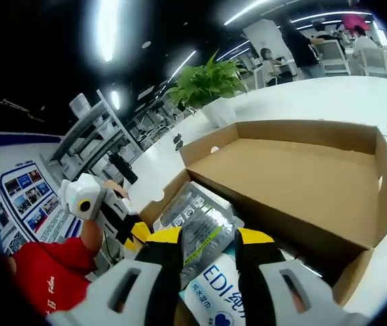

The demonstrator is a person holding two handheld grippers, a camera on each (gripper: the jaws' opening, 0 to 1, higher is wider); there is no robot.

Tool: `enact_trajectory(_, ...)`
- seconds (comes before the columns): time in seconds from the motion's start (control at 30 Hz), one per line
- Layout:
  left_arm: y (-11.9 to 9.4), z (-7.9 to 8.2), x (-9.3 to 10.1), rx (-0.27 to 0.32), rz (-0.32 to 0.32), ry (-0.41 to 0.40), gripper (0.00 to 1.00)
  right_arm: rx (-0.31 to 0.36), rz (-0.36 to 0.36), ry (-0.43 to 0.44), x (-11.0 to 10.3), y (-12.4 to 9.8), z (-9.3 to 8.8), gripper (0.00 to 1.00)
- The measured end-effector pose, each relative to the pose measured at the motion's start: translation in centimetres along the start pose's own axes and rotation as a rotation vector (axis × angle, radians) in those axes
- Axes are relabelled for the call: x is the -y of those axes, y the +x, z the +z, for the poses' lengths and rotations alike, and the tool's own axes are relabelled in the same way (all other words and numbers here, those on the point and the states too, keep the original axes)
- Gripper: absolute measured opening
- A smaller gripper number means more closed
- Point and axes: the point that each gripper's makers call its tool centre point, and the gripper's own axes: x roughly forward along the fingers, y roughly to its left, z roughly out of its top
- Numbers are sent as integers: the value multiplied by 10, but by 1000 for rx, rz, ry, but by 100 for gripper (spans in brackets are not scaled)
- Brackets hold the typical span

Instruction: Operate the shoe box by opening the lid, removing the specified soft item, and placing it in the target area until the item is outside and the box remains undamaged.

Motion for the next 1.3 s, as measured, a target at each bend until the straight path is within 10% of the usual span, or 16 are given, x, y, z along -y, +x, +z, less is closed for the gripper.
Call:
enact_trajectory(0.53, 0, -1, 0, -7, -6, -13, 6, -54, -63, 20, 24, 14, -15, 25)
enact_trajectory(0.93, 1, 0, 0, -7, -12, -14, 6, -2, 79, 160, 3, 16, -7, 22)
enact_trajectory(1.07, 1, 1, 2, -4, -13, -6, 6, 6, 248, 295, -28, 7, -2, 12)
enact_trajectory(1.3, 0, 2, 2, -7, -15, -12, 6, -32, 239, 256, -37, 17, -7, 12)
